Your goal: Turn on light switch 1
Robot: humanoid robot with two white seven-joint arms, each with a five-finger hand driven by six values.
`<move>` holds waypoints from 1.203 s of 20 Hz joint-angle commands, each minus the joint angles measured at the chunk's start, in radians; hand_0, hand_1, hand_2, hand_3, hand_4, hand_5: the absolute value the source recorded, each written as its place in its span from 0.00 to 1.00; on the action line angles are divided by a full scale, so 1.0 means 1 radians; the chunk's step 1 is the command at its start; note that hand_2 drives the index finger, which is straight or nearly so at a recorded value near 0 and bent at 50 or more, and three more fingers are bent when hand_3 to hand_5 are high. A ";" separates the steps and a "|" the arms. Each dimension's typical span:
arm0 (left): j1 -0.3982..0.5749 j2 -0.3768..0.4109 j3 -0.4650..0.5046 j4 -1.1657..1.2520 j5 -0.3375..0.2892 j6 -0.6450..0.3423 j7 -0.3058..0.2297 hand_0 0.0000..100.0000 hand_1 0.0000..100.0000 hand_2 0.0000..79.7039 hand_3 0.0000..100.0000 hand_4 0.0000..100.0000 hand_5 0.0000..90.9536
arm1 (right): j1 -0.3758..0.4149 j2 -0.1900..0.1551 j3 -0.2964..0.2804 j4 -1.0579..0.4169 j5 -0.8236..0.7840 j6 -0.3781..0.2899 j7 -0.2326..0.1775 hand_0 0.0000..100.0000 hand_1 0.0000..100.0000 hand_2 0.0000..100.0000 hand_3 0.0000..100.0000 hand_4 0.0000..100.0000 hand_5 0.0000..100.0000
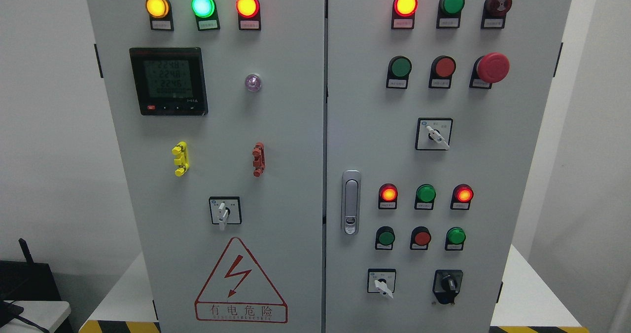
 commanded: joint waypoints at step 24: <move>0.090 0.002 0.227 -0.255 -0.049 -0.001 0.062 0.50 0.00 0.00 0.00 0.03 0.00 | -0.001 -0.001 0.017 0.000 -0.025 0.000 0.000 0.12 0.39 0.00 0.00 0.00 0.00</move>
